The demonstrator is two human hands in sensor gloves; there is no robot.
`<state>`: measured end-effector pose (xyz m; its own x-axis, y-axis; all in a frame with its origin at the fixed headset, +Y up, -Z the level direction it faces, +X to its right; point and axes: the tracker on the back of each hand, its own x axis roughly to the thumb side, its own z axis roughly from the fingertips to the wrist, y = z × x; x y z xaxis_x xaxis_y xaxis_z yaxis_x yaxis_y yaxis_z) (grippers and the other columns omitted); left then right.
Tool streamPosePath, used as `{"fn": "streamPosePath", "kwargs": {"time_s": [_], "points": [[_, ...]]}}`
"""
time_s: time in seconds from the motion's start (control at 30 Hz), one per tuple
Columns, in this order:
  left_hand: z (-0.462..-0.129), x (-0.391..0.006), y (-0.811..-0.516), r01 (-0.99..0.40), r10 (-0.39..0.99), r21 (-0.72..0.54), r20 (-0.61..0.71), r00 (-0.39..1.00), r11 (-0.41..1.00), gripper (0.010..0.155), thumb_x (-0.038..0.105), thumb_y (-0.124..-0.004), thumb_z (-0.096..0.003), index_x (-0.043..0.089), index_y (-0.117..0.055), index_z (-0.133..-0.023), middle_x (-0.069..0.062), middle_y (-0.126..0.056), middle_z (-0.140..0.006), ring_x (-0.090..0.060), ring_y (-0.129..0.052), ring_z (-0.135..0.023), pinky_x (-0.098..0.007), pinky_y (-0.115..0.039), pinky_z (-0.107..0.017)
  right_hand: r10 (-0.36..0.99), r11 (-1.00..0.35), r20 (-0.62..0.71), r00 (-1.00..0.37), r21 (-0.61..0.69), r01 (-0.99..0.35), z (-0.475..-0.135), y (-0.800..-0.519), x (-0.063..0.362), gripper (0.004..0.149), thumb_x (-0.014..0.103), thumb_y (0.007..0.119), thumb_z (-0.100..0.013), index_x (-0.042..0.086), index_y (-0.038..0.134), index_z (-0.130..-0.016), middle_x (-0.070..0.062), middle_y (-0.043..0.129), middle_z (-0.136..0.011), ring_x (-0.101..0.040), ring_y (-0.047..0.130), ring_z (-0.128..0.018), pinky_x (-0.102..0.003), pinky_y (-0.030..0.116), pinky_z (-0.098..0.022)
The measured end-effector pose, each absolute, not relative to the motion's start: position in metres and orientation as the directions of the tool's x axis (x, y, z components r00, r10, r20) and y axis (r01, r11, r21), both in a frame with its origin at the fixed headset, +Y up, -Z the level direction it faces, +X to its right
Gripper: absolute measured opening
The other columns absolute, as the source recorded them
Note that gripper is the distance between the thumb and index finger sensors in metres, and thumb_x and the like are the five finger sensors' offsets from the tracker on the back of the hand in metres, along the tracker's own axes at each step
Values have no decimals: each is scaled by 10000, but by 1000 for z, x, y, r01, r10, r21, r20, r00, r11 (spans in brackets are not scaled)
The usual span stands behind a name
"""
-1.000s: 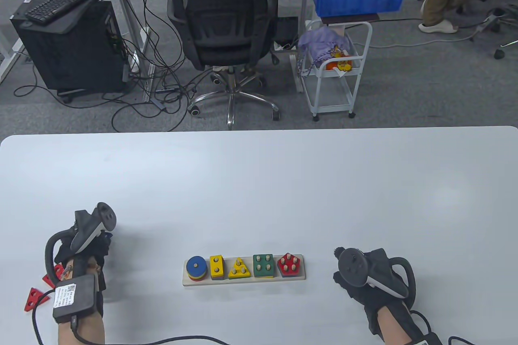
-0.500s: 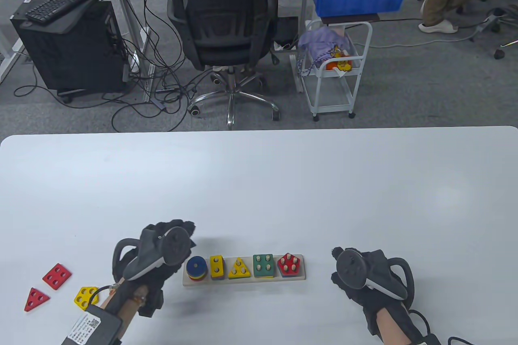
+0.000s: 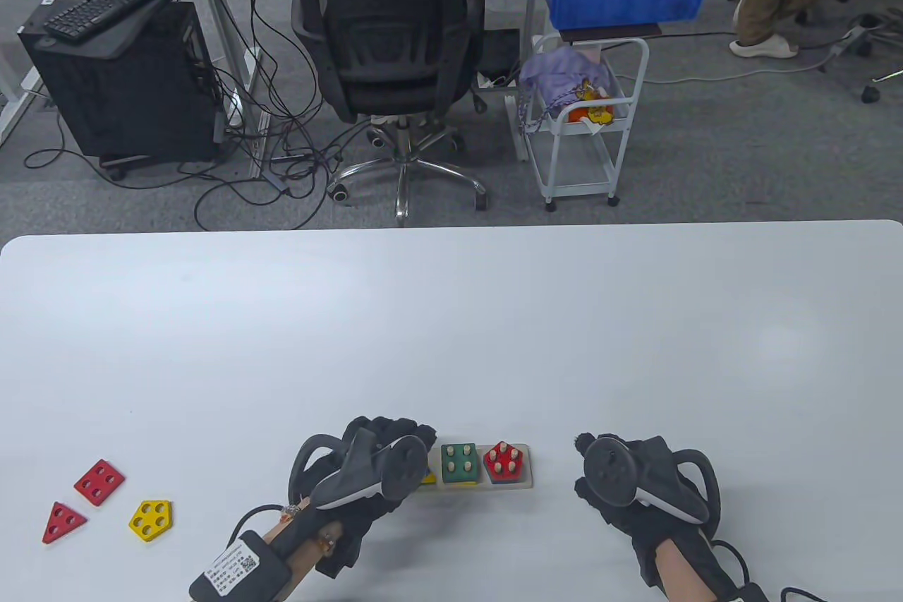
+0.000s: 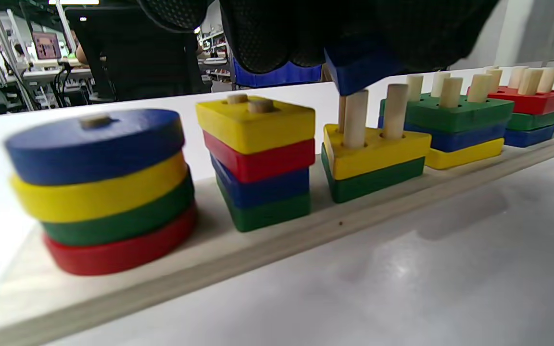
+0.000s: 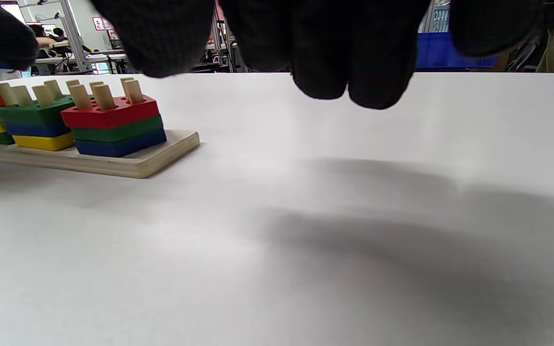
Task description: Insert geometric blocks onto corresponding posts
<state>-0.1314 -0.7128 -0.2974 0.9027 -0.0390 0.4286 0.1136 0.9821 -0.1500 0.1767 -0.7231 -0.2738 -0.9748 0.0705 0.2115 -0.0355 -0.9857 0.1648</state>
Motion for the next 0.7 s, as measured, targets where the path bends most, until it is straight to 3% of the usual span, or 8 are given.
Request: {"fn": "streamPosePath", "kwargs": {"time_s": [0.37, 0.47, 0.6, 0.7], "points": [[-298, -126, -726, 160, -98, -112, 422, 901, 981, 659, 485, -807, -462, 395, -552, -1063, 98, -641, -1153, -201, -673, -1111, -560, -529, -821, 64, -986, 216, -974, 167, -28, -273, -723, 175, 616, 461, 735, -477, 173, 642, -1014, -174, 756, -1003, -435, 821, -856, -709, 636, -595], [-296, -130, -724, 154, -99, -98, 421, 901, 983, 701, 522, -797, -452, 405, -515, -1083, 71, -533, -1222, -227, -620, -1144, -562, -525, -822, 65, -986, 217, -974, 164, -30, -273, -723, 175, 613, 460, 734, -480, 175, 642, -1014, -173, 753, -1005, -435, 822, -855, -708, 636, -597], [-296, -154, -707, 59, -18, -102, 363, 932, 993, 671, 524, -785, -457, 411, -543, -1072, 88, -575, -1205, -206, -666, -1120, -550, -544, -815, 68, -986, 212, -975, 164, -34, -273, -722, 177, 616, 460, 734, -478, 172, 642, -1014, -175, 753, -1004, -436, 819, -856, -709, 635, -596], [-296, -194, -696, 4, 24, -99, 274, 962, 995, 654, 513, -792, -457, 411, -567, -1063, 90, -594, -1200, -198, -701, -1099, -543, -558, -811, 71, -986, 211, -975, 160, -37, -273, -722, 177, 613, 459, 734, -479, 173, 643, -1013, -174, 754, -1004, -436, 822, -854, -708, 636, -596]]}}
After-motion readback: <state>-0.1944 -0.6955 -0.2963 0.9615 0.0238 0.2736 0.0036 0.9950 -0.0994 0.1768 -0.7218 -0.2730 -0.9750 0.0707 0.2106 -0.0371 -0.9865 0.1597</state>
